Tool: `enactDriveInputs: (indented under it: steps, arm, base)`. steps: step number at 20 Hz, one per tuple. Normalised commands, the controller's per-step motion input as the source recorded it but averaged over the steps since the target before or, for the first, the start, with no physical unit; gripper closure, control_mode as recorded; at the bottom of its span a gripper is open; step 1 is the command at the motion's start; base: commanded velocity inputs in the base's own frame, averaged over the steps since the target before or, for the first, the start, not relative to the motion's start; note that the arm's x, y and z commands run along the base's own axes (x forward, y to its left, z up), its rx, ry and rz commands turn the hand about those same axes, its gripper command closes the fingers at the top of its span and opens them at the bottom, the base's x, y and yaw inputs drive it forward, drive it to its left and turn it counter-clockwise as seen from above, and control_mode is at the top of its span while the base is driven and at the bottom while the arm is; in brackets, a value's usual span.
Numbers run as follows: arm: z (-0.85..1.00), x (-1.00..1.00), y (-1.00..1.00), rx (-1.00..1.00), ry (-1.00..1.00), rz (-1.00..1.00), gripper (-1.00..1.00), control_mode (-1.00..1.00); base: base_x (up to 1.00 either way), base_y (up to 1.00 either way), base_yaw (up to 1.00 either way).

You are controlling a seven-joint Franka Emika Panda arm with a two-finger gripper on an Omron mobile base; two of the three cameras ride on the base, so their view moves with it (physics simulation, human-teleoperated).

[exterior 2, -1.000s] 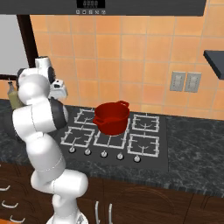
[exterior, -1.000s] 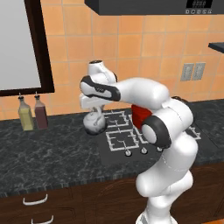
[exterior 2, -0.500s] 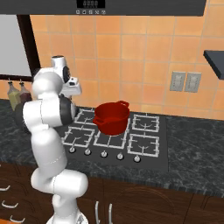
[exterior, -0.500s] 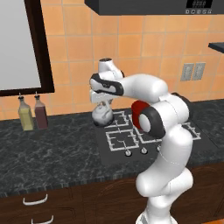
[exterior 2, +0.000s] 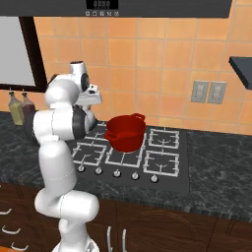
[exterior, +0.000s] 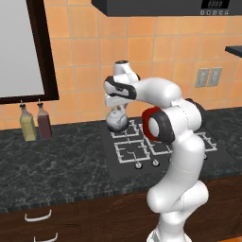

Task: Pick the kettle from the counter and place it on a stove burner. Then turn the burner on.

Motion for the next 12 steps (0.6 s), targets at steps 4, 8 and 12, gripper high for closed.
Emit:
enactDriveInputs:
  steps: [4,8,12]
  arm:
    - [0.00,0.33,-0.11,0.00,-0.01,0.00,1.00,-1.00]
    - [-0.09,0.09,-0.13,0.00,0.00,-0.03,1.00,-1.00]
    - [-0.26,0.03,-0.10,0.00,0.00,-0.03,1.00,-1.00]
  base:
    - [0.00,0.00,0.00]
    - [0.00,0.00,0.00]
    - [0.00,0.00,0.00]
